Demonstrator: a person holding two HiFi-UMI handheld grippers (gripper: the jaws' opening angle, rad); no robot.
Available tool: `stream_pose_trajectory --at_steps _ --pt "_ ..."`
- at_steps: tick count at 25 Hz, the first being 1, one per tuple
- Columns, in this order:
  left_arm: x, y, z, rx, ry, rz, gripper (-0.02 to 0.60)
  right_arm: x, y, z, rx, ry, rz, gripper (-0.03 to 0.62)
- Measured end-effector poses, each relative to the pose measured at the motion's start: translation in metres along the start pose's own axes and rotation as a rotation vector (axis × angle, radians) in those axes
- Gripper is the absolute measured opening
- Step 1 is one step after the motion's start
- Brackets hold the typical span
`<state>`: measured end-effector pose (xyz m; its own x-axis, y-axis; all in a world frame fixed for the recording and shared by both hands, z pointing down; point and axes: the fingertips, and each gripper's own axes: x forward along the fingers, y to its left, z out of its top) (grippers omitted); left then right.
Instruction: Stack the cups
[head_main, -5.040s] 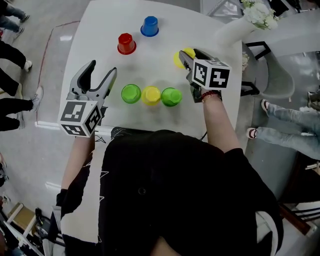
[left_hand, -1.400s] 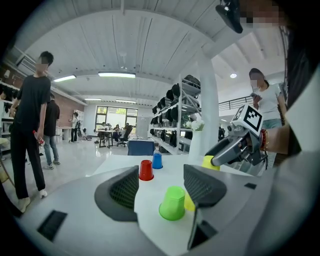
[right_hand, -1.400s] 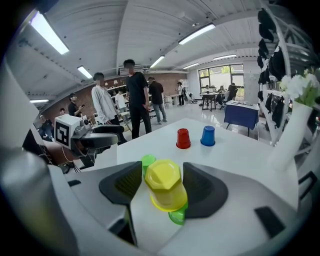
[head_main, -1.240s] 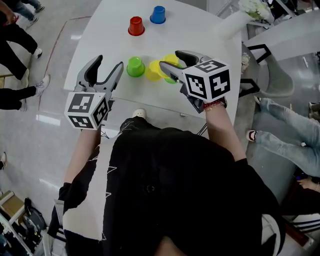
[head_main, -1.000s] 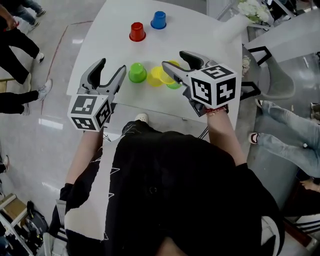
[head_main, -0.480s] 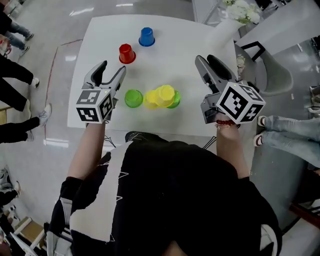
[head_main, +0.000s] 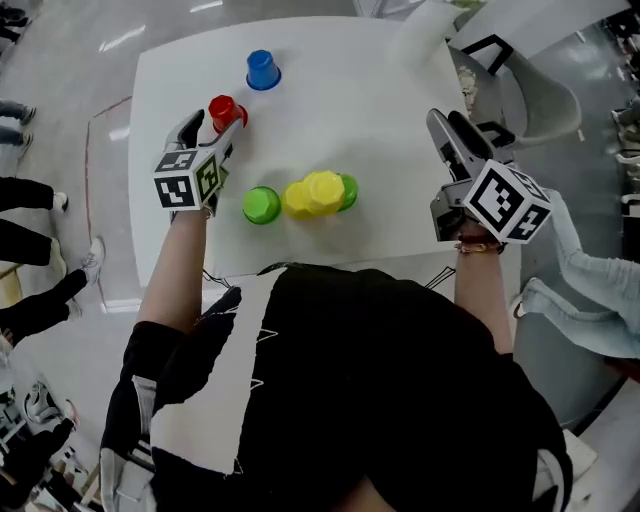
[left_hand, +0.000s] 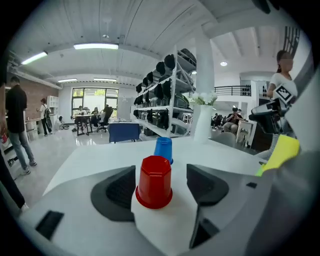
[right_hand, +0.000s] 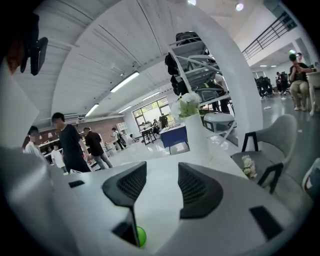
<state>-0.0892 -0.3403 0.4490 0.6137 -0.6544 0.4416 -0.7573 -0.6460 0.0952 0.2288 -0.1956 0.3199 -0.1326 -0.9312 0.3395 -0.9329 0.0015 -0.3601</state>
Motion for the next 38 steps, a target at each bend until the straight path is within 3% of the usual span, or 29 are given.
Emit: stream_pose_trajectory --at_steps 7,16,30,38 --pt "0.022 0.003 -0.002 0.023 0.021 0.010 0.319 -0.009 -0.014 -0.004 0.008 0.020 -0.059 0.201" --pt "0.026 0.007 -0.013 0.015 0.026 0.045 0.245 -0.009 -0.021 -0.012 0.005 0.039 -0.058 0.198" --pt "-0.022 -0.024 0.013 0.010 -0.040 0.068 0.242 -0.020 -0.010 -0.009 -0.008 0.064 0.040 0.189" --pt "-0.056 -0.059 0.034 0.048 -0.091 0.029 0.242 -0.031 0.002 -0.015 -0.020 0.081 0.117 0.186"
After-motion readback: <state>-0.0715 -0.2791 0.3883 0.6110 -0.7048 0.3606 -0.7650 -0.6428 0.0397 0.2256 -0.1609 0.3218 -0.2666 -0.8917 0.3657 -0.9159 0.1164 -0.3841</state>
